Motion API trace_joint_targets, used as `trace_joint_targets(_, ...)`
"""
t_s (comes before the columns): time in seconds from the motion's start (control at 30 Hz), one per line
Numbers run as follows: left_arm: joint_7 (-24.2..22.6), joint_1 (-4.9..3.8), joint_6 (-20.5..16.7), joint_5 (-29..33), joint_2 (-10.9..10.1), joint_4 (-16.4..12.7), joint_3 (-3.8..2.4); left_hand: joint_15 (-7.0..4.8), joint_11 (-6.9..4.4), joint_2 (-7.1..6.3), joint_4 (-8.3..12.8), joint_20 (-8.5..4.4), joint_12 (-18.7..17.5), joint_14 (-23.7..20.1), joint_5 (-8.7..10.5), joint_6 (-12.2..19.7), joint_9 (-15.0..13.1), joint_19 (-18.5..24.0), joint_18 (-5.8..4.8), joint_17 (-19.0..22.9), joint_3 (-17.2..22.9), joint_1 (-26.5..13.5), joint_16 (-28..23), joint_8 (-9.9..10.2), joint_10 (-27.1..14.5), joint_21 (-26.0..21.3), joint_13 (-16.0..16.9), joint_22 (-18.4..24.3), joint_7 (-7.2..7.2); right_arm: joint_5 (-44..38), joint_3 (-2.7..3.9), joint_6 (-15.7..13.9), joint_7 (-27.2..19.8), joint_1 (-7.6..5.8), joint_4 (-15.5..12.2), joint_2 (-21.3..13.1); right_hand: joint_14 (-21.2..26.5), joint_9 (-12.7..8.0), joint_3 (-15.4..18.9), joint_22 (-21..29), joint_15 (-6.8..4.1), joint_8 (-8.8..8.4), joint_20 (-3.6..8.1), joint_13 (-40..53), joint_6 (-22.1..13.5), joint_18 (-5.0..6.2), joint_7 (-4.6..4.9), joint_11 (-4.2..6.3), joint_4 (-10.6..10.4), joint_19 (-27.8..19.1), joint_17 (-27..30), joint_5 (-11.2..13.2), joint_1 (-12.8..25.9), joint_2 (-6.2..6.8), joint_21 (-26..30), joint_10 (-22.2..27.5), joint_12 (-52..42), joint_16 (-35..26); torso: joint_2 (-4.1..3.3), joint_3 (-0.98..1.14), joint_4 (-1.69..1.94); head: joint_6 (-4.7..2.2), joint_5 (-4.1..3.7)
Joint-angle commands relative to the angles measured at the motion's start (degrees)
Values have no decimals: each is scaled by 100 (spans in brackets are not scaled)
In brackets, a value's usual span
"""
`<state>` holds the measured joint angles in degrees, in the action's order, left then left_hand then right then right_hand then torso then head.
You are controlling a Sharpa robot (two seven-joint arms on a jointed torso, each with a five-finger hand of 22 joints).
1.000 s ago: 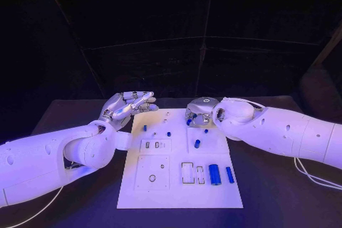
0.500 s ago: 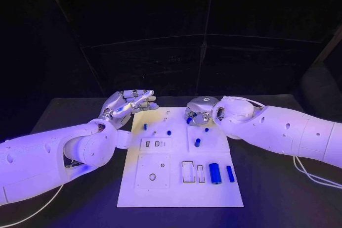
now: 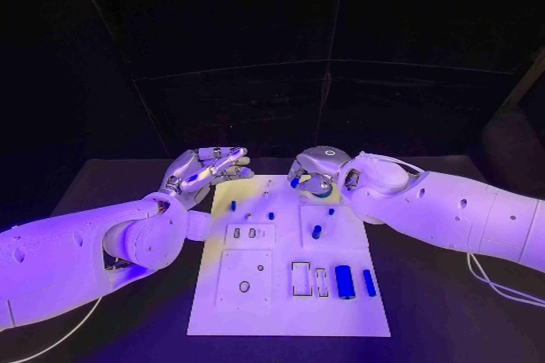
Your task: Assemble the parts on the task board
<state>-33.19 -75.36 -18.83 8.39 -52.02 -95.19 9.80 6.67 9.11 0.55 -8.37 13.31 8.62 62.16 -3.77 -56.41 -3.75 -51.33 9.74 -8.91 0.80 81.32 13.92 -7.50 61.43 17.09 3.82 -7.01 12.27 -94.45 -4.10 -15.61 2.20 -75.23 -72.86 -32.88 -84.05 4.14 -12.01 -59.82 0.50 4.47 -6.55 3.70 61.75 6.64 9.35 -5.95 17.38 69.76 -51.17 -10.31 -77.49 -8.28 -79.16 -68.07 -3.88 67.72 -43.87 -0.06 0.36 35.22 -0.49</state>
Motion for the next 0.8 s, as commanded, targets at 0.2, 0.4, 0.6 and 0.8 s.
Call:
trace_joint_targets(0.2,-42,-16,69,-41,15,23,-4,4,4,47,47,-2,-56,50,15,-41,6,-31,78,-10,4,-38,-37,29,24,-41,-2,12,10,142,92,-397,117,-14,344,347,-24,-8,-487,-44,7,-53,-28,5,10,-77,38,51,-126,6,-20,-12,125,220,-56,-52,24,94,-18,-3,27,-62,1)
trace_joint_targets(0.4,-60,-30,53,-41,16,26,-4,4,4,49,49,-2,-60,52,15,-41,6,-32,78,-11,5,-36,-39,31,26,-42,-2,13,10,156,106,-378,95,-14,659,645,-23,-9,-603,-61,15,-57,-35,4,-3,-79,45,44,-144,9,-33,0,182,279,-68,-33,25,126,-28,-3,21,-87,53)
trace_joint_targets(0.6,-67,-57,48,-41,17,24,-4,4,3,50,50,-2,-61,52,15,-42,6,-32,78,-12,5,-36,-40,32,26,-43,-2,14,9,159,108,-207,48,-14,853,867,-26,-9,-678,-110,20,-60,-42,6,-19,-88,49,37,-167,39,-67,12,250,358,-91,-23,22,168,-73,-20,45,-67,58)
trace_joint_targets(0.8,-72,-95,47,-41,20,20,-4,3,3,51,56,-2,-67,56,16,-44,6,-35,79,-14,6,-31,-46,37,30,-46,-2,16,9,160,107,-7,29,-12,1011,1041,-27,-10,-705,-125,22,-61,-45,6,-26,-90,50,34,-181,48,-75,31,276,380,-98,-14,24,181,-122,-33,57,-59,64)
